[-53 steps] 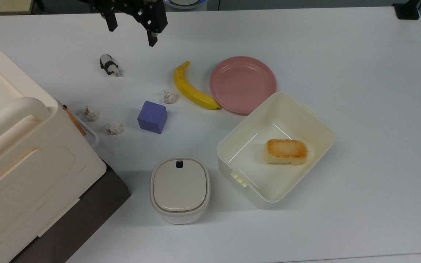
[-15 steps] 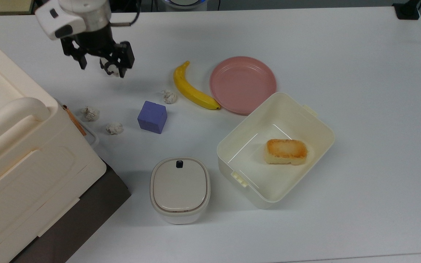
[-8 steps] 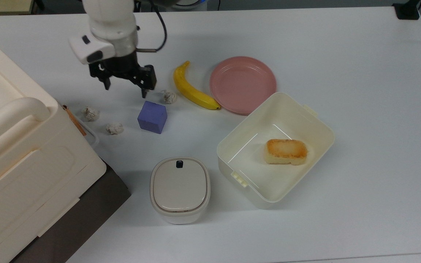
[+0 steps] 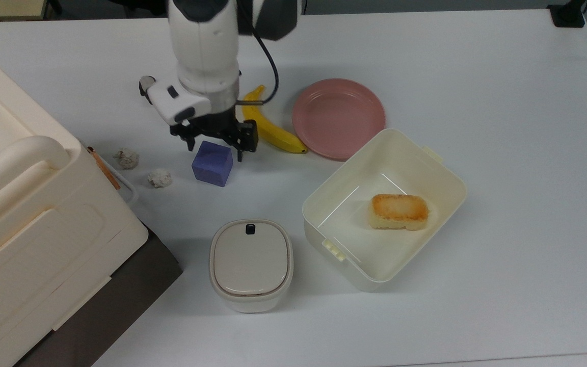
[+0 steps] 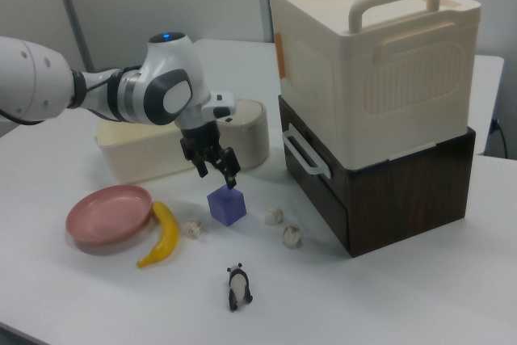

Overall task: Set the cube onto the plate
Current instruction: 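Close the gripper on the purple cube and lift it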

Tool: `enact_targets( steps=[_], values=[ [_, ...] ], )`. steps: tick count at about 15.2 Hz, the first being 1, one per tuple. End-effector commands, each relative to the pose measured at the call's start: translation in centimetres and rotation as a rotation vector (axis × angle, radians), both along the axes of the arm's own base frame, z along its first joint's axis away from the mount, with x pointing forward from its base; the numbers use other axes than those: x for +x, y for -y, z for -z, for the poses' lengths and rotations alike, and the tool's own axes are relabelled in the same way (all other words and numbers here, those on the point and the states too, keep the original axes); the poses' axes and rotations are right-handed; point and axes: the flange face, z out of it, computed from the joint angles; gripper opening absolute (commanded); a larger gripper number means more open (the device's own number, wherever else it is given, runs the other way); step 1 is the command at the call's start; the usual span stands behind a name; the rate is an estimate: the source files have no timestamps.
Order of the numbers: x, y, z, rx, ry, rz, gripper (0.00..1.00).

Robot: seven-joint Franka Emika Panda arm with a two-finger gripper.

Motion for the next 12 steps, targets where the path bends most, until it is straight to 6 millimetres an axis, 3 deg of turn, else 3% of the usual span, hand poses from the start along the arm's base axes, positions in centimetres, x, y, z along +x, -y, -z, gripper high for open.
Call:
enact_targets(
  steps=[1, 6, 12],
  values=[
    [1.0, -1.5, 2.8, 0.008, -0.021, 0.002, 1.00],
    [0.9, -1.2, 5.0, 0.001, -0.056, 0.006, 1.00],
    [0.8, -0.2, 2.0, 0.002, -0.019, 0.023, 1.00]
  ],
)
